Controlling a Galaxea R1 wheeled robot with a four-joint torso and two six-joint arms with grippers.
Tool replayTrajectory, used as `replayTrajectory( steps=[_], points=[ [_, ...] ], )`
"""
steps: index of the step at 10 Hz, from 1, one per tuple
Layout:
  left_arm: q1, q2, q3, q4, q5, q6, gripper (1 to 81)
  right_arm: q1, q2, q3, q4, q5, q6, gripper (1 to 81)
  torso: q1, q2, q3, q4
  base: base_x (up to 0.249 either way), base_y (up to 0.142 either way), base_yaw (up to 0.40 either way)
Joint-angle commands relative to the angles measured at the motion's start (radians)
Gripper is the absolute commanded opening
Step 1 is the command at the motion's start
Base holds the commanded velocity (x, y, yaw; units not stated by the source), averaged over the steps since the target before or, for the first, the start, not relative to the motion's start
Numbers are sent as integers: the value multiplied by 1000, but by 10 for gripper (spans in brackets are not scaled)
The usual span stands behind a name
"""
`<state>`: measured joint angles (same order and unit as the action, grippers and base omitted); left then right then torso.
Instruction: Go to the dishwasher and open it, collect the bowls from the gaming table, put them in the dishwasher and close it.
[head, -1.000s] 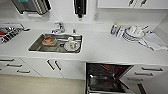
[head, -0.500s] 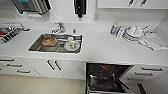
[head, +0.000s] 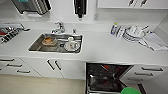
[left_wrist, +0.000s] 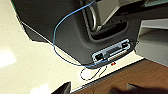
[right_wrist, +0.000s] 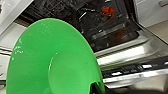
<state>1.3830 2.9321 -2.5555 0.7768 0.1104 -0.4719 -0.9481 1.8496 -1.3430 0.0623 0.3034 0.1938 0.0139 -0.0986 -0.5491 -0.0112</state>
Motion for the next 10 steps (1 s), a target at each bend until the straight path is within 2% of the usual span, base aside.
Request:
replayTrajectory(
  steps=[1,3,4,6,7,9,10],
  points=[
    [90,108,-90,-1,31,-4,811,241,4,45,-1,-170,90,10,0,0,0,0,0,0,0],
    [109,156,-140,-14,29,-20,811,310,96,15,-1,-219,113,10,0,0,0,0,0,0,0],
    [112,162,-140,-46,31,-22,811,333,155,-20,-1,-248,124,10,0,0,0,0,0,0,0],
    [118,165,-140,-62,40,-22,811,350,243,-76,-1,-277,124,10,0,0,0,0,0,0,0],
    [118,168,-140,-64,41,-24,811,356,272,-97,-3,-294,124,811,0,0,0,0,0,0,0],
    [118,171,-140,-65,41,-24,811,357,282,-120,-4,-391,124,811,0,0,0,0,0,0,0],
    [118,174,-140,-64,41,-24,811,347,253,-120,-4,-403,124,811,0,0,0,0,0,0,0]
  ],
)
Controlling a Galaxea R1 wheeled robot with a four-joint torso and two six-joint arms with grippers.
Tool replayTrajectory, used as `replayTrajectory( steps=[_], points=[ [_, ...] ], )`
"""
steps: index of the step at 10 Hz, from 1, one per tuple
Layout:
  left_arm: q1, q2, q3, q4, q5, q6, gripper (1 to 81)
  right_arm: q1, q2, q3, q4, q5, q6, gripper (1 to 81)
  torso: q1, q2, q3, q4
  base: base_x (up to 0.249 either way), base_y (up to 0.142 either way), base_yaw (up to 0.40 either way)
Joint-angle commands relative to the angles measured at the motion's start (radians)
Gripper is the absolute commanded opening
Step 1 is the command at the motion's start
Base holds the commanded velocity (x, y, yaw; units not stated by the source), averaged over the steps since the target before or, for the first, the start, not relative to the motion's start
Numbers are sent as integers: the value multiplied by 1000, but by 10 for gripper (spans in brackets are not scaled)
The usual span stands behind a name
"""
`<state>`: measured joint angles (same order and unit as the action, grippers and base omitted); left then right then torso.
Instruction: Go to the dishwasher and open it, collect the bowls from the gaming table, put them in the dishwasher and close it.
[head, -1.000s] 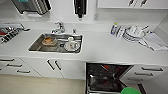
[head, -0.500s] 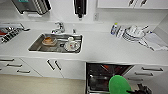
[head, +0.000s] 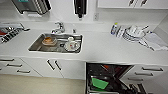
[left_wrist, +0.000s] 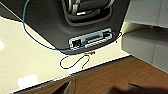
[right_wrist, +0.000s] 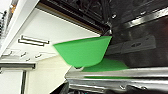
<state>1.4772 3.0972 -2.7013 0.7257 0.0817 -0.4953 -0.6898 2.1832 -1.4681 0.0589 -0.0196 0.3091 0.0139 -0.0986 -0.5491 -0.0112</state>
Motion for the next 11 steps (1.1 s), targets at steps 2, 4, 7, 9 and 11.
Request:
replayTrajectory(
  steps=[2,4,7,9,11],
  points=[
    [24,11,6,-11,67,0,811,54,-173,16,-2,-117,8,811,0,0,0,0,0,0,0],
    [24,9,6,-11,67,0,811,5,-265,31,-13,-137,1,811,0,0,0,0,0,0,0],
    [24,-1,5,-55,63,0,811,-122,-326,14,-19,-190,-5,811,0,0,0,0,0,0,0],
    [21,-3,6,-65,56,0,811,-253,-305,-21,-50,-198,-19,811,0,0,0,0,0,0,0],
    [13,-12,6,-121,56,0,811,-360,-268,-84,-94,-197,-21,811,0,0,0,0,0,0,0]
  ],
)
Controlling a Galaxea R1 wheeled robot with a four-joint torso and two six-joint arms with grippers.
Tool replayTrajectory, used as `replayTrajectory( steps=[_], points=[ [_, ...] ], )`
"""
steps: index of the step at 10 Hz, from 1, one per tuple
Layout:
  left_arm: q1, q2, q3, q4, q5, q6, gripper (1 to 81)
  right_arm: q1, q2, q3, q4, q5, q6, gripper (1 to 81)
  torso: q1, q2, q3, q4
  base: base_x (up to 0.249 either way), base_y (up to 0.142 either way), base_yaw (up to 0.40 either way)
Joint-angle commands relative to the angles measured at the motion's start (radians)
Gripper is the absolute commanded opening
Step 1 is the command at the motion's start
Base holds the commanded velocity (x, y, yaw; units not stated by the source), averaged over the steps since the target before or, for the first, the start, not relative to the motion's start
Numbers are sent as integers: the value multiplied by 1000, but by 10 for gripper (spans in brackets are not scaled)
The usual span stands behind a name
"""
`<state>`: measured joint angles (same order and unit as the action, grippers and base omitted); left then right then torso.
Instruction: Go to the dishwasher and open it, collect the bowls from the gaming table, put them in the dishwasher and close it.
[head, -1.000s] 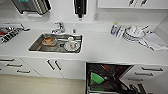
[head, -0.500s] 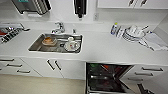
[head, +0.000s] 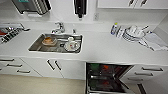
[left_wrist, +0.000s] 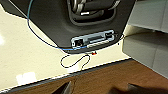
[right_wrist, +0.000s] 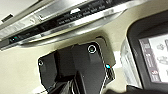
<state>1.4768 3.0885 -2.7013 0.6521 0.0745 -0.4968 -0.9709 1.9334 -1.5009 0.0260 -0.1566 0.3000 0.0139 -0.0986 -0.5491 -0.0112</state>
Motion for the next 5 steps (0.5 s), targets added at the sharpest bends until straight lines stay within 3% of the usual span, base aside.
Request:
replayTrajectory(
  steps=[1,2,4,5],
  points=[
    [4,-10,6,-54,64,1,811,-137,9,-83,-87,-48,-12,811,0,0,0,0,0,0,0],
    [3,-13,6,-54,64,3,811,-182,41,-122,-106,-41,-10,811,64,-100,0,0,0,0,0],
    [-2,-16,6,-52,62,3,811,-269,115,-192,-136,-15,-13,811,70,-110,0,0,0,0,0],
    [-8,-20,6,-54,62,3,811,-315,153,-228,-161,31,-12,811,83,-131,0,0,0,0,0]
  ],
)
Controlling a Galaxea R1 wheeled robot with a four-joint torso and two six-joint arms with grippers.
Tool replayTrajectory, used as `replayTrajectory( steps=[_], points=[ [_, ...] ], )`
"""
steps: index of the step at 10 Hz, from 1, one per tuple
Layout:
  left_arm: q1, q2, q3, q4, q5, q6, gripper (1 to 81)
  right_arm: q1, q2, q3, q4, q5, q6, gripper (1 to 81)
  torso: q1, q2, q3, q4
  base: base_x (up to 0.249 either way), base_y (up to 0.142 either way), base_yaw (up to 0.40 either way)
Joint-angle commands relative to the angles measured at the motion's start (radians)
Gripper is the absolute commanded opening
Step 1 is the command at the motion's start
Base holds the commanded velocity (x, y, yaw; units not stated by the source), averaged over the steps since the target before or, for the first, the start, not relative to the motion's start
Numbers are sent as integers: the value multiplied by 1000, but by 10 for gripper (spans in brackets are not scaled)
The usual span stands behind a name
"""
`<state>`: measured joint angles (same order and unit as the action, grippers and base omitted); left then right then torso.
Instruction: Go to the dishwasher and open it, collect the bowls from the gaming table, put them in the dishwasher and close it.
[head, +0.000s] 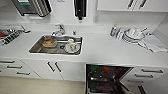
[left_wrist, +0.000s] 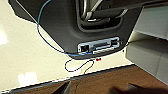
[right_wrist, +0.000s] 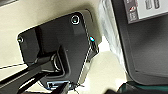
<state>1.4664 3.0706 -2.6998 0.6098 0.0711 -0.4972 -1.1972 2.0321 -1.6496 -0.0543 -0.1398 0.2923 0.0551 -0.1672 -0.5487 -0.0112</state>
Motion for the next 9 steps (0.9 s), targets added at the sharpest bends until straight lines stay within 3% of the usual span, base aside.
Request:
replayTrajectory(
  steps=[1,4,8,9],
  points=[
    [-5,-7,3,-15,65,2,811,-129,91,-112,-94,47,-5,811,62,-95,0,0,0,0,0],
    [-10,-15,3,-15,49,6,811,-221,159,-153,-153,118,-6,811,129,-203,0,0,0,0,0],
    [-2,-25,8,-8,42,12,811,-278,274,-303,-177,123,-7,811,220,-350,0,0,0,0,0],
    [18,-47,14,-8,-8,12,811,-282,291,-326,-177,124,-7,811,242,-385,1,0,0,0,0]
  ],
)
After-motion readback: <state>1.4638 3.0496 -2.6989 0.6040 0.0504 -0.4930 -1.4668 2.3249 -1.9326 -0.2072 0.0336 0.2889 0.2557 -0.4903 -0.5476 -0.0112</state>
